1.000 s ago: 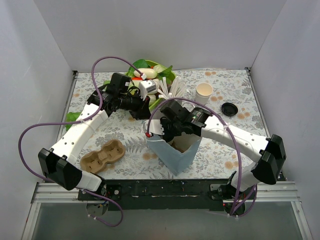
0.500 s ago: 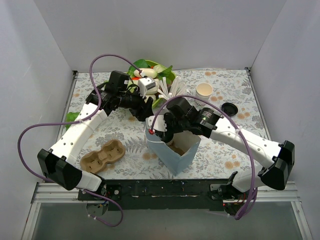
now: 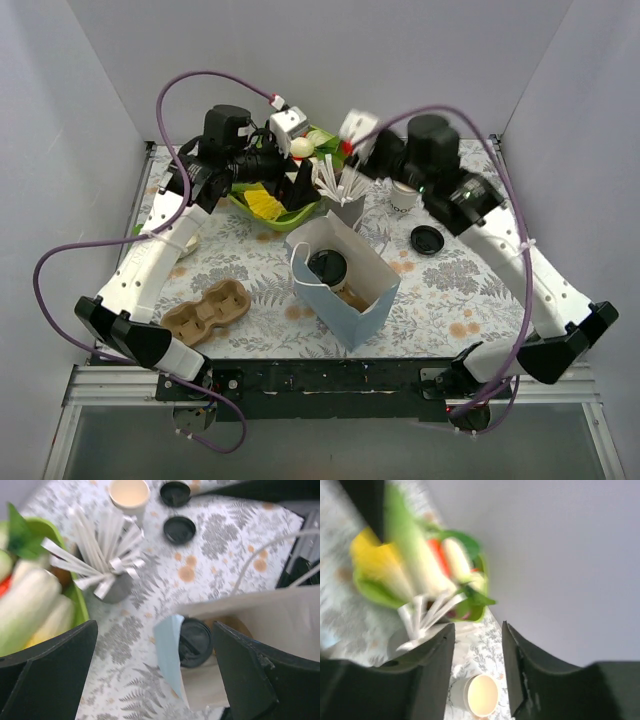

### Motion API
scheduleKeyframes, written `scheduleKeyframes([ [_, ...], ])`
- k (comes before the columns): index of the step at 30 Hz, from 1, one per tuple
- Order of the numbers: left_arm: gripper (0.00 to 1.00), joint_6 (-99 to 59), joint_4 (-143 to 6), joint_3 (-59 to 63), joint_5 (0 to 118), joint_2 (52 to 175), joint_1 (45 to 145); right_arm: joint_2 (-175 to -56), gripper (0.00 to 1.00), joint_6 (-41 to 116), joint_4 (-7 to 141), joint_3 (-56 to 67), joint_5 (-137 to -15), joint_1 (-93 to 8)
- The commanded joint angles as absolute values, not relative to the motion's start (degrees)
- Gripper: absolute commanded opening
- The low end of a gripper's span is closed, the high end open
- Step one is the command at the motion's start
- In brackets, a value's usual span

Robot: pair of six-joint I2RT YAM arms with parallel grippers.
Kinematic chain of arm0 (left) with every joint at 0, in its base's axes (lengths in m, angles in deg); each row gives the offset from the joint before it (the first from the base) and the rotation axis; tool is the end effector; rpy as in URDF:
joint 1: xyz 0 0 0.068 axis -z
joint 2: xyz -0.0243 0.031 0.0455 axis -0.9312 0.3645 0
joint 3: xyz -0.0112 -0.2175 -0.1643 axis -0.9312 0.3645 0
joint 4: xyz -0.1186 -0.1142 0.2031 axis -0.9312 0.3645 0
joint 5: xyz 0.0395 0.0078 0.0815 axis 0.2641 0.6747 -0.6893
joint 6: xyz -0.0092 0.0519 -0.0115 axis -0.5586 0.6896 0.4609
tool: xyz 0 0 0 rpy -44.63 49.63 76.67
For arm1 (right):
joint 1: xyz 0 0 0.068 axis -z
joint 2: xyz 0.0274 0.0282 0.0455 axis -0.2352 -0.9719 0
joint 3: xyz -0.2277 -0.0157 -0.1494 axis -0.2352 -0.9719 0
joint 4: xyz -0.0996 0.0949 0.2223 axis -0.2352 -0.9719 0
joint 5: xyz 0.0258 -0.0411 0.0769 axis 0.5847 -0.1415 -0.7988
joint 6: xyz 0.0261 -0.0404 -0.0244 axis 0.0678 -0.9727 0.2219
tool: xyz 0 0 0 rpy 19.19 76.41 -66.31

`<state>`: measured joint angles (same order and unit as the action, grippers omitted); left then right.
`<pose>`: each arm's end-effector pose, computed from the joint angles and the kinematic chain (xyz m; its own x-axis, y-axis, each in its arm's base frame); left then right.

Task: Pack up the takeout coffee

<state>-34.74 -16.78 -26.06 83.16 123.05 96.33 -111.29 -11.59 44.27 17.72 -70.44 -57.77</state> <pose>0.2577 -0.1571 0.4422 -0.7928 -0.0086 -0.6094 0.4854 0.5956 -0.6400 0.2116 0.2073 0.4522 0.3697 -0.5738 -0.7308 -0.6386 0.4144 -0.6484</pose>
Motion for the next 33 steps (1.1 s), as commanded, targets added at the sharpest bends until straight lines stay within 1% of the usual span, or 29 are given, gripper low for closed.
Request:
scheduleKeyframes([
  [1,0.98,-34.39,-19.87,-32.66,76.96,123.22,96.13,-119.71,0.57,7.57,47.61,33.73,-79.74,-44.47],
  [2,0.98,-34.12,-20.48,-32.84,75.64,123.31,96.05,-121.82,0.59,11.86,43.32,37.67,-82.13,-42.71],
  [3,0.98,-33.77,-20.75,-32.67,73.19,122.79,95.96,-125.67,0.61,14.08,41.8,39.28,-84.5,-39.39],
  [4,0.98,-33.33,-20.93,-32.23,71.77,122.61,95.7,-127.19,0.61,16.36,40.74,40.07,-90.09,-37.79],
  [5,0.98,-33.24,-21.36,-31.88,70.98,122.17,95.52,-128.59,0.61,20.3,38.82,40.52,-92.58,-36.47],
  [7,0.98,-33.15,-21.28,-30.21,69.57,120.77,94.73,-132.03,0.61,22.44,36.96,41.05,-96.98,-33.65],
  [10,0.98,-32.8,-20.75,-27.66,67.73,118.58,94.73,-134.41,0.6,22.8,34.49,39.57,-99.28,-32.24],
  [12,0.98,-32.45,-20.75,-25.82,67.19,117.43,94.73,-134.23,0.6,22.71,35.45,36.76,-98.68,-32.15],
  [18,0.98,-31.66,-20.31,-24.23,65.26,115.66,94.73,-135.29,0.59,24.21,35.98,34.9,-94.28,-31.89],
  [22,0.98,-31.57,-20.4,-23.88,65.17,115.4,94.64,-136.08,0.54,24.12,35.11,34.37,-91.47,-31.89],
  [26,0.98,-31.31,-20.58,-23.26,64.9,115.14,94.73,-136.52,0.53,24.29,34.67,33.67,-89.27,-31.8],
  [33,0.98,-31.22,-20.84,-22.38,64.82,114.78,94.64,-136.69,0.5,25.35,33.88,31.91,-90.23,-31.27],
])
